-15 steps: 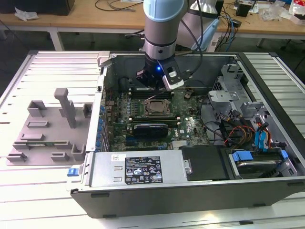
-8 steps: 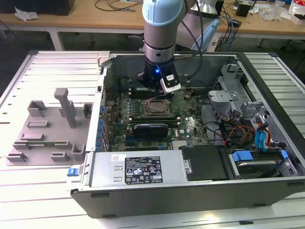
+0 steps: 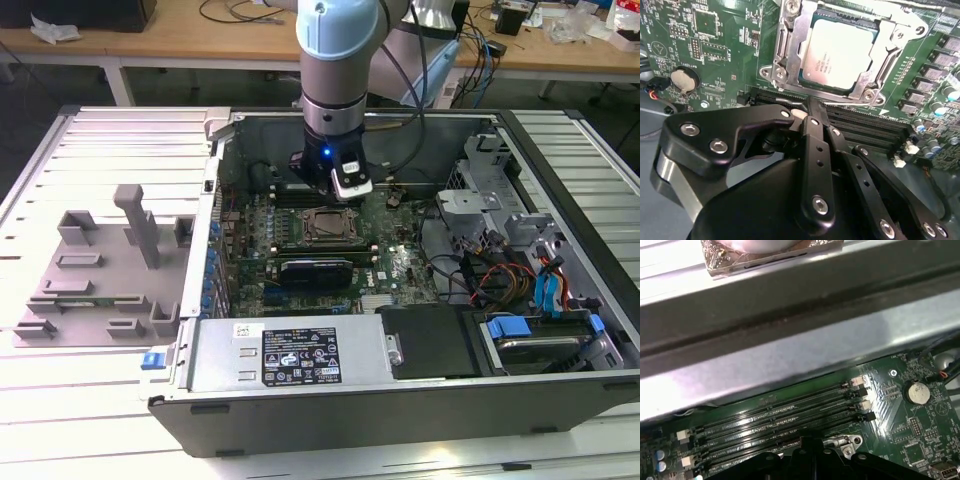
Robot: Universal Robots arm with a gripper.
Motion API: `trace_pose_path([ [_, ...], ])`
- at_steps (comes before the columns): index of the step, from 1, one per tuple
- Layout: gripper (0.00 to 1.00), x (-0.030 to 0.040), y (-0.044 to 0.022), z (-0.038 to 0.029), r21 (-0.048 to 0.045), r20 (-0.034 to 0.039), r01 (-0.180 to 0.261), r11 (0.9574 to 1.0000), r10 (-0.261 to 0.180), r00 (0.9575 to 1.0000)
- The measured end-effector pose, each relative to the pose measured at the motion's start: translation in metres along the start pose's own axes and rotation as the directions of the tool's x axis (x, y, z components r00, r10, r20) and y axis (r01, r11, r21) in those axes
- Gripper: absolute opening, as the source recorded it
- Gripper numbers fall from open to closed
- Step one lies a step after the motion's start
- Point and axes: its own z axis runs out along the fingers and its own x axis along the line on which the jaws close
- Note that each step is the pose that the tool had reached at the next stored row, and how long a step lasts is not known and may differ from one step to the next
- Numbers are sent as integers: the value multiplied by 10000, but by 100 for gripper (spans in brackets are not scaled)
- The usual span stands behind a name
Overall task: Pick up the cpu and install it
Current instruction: 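Install the first cpu locking lever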
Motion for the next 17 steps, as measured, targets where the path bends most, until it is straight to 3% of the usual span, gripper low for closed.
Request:
trace_pose_path([
  [7, 11, 11, 35, 14, 23, 21, -67, 10000, 67, 10000],
  [15, 11, 13, 23, 75, 278, 119, -149, 9995, 146, 9998],
  [17, 11, 13, 22, 87, 301, 130, -159, 9994, 155, 9998],
])
